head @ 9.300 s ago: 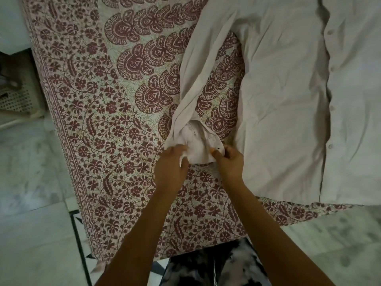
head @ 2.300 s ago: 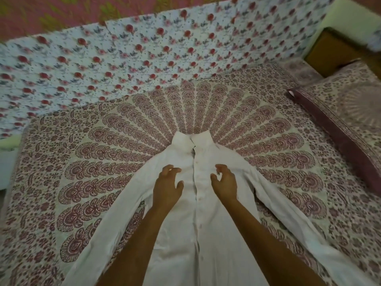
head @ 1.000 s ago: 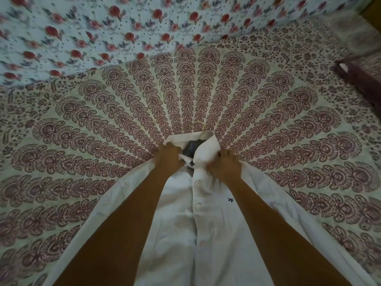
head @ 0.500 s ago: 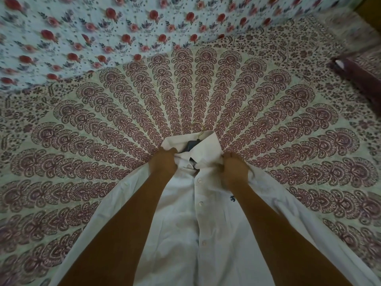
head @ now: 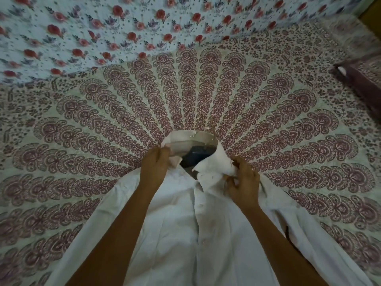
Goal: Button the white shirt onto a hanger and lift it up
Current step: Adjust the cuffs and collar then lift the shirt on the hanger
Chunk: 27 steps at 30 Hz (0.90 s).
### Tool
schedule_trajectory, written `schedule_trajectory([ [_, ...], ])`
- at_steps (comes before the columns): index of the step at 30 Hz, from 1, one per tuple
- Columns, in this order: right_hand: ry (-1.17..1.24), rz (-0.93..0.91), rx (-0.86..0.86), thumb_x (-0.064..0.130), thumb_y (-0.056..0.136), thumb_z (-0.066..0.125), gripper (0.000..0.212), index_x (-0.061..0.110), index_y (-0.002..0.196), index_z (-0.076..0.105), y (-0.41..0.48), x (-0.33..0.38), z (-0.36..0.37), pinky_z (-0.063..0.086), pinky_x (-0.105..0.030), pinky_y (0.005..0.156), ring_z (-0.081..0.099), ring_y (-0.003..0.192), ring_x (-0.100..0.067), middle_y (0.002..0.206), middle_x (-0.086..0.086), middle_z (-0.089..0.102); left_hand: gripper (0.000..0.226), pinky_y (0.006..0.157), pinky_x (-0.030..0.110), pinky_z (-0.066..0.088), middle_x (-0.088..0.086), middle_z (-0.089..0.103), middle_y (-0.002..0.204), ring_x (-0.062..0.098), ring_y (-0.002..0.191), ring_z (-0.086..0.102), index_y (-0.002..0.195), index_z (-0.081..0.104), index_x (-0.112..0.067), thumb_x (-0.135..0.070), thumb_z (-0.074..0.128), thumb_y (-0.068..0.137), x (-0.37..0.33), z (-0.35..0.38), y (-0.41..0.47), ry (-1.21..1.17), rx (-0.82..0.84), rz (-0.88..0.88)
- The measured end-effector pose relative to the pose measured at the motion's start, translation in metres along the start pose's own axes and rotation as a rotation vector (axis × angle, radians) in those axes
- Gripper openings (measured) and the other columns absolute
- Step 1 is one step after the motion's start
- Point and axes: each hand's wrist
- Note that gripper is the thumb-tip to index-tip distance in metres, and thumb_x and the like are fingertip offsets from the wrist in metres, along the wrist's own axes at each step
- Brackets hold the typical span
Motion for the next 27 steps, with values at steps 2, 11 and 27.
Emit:
schedule_trajectory([
  [2, 0.005, -0.015, 0.045, 0.027, 0.063, 0.049, 0.051, 0.010, 0.110, 0.061, -0.013, 0.000, -0.005, 0.040, -0.043, 0.083, 0.060, 0.093, -0.034, 0.102, -0.010, 0.064, 0.049, 0.067, 0.029, 0.037, 0.010, 0.061, 0.074, 0.025, 0.073, 0.056, 0.076, 0.060, 0.000, -0.046, 0.047, 0.085, -0.001, -0.002, -0.003, 0.054, -0.016, -0.056],
  [11, -0.008, 0.028, 0.316, 0.014, 0.054, 0.064, 0.059, 0.002, 0.111, 0.061, -0.074, 0.009, -0.032, 0.046, -0.045, 0.088, 0.061, 0.100, -0.040, 0.106, -0.018, 0.066, 0.051, 0.083, 0.036, 0.045, 0.019, 0.061, 0.113, 0.035, 0.105, 0.057, 0.128, 0.040, -0.006, -0.007, 0.061, 0.081, -0.003, -0.014, -0.083, 0.208, 0.085, -0.128],
  [27, 0.149, 0.298, 0.173, 0.007, 0.085, 0.054, 0.034, 0.007, 0.119, 0.054, -0.092, 0.057, -0.013, 0.041, -0.026, 0.069, 0.062, 0.093, -0.033, 0.102, -0.016, 0.067, 0.014, 0.068, 0.028, 0.034, 0.004, 0.052, 0.072, 0.019, 0.072, 0.044, 0.081, 0.059, -0.008, -0.006, 0.050, 0.091, 0.022, -0.010, -0.106, -0.101, 0.074, -0.235],
])
Point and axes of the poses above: each hand's wrist, its own y-axis towards the middle knuckle, its own z-axis out of the palm, x = y × z
